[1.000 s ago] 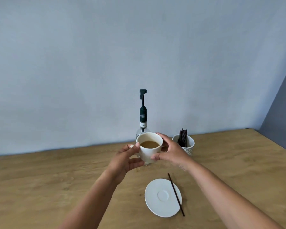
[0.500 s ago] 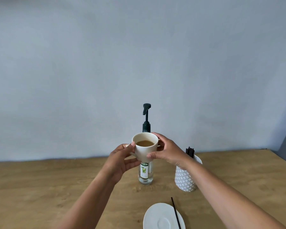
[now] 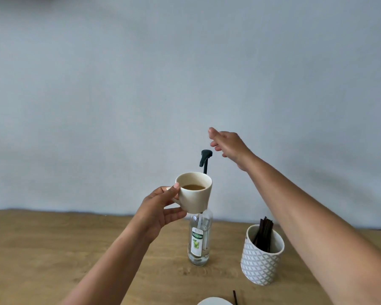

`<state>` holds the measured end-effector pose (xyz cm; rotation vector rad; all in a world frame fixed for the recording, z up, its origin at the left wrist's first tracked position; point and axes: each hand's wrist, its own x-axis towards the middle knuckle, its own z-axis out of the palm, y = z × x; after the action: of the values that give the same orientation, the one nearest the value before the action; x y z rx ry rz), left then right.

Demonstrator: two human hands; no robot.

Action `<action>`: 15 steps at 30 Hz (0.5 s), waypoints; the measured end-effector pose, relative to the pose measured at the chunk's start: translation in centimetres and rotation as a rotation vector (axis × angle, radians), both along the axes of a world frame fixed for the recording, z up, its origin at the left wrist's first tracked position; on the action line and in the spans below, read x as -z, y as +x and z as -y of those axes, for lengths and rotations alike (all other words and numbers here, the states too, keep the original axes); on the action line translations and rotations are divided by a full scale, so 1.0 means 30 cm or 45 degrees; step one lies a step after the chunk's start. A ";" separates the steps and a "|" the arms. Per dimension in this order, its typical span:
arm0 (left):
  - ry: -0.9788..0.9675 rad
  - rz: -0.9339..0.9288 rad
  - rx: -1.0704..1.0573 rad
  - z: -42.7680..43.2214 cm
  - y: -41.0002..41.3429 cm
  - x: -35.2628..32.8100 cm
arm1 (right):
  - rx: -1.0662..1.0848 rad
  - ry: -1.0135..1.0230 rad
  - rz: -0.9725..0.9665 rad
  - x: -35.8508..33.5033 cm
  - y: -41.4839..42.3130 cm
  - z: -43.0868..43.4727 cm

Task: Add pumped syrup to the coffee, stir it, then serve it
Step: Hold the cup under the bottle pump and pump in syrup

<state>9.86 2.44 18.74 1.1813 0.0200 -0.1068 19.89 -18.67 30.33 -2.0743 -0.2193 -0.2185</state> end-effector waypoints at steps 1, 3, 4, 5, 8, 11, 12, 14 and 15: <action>0.004 -0.002 -0.003 -0.001 -0.001 -0.005 | -0.034 -0.056 -0.029 -0.020 0.024 -0.027; 0.001 -0.013 -0.011 -0.002 0.000 -0.013 | -0.113 -0.156 -0.107 -0.046 0.066 -0.079; -0.003 -0.018 -0.014 -0.002 0.000 -0.016 | -0.146 -0.211 -0.149 -0.052 0.083 -0.102; -0.009 -0.019 -0.016 -0.002 0.001 -0.019 | -0.174 -0.275 -0.189 -0.056 0.098 -0.122; -0.031 -0.014 -0.026 0.000 0.004 -0.029 | -0.238 -0.443 -0.293 -0.054 0.127 -0.160; -0.046 -0.010 -0.027 0.001 0.008 -0.037 | -0.251 -0.561 -0.335 -0.037 0.139 -0.171; -0.047 -0.009 -0.025 0.000 0.009 -0.038 | -0.253 -0.575 -0.340 -0.030 0.143 -0.171; -0.051 -0.009 -0.022 0.001 0.012 -0.039 | -0.246 -0.553 -0.347 -0.014 0.153 -0.170; -0.051 -0.010 -0.022 0.001 0.014 -0.039 | -0.230 -0.534 -0.344 -0.008 0.157 -0.169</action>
<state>10.27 2.41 19.90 1.1405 0.0344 -0.0963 24.59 -13.60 30.56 -2.4519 -0.3041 0.2377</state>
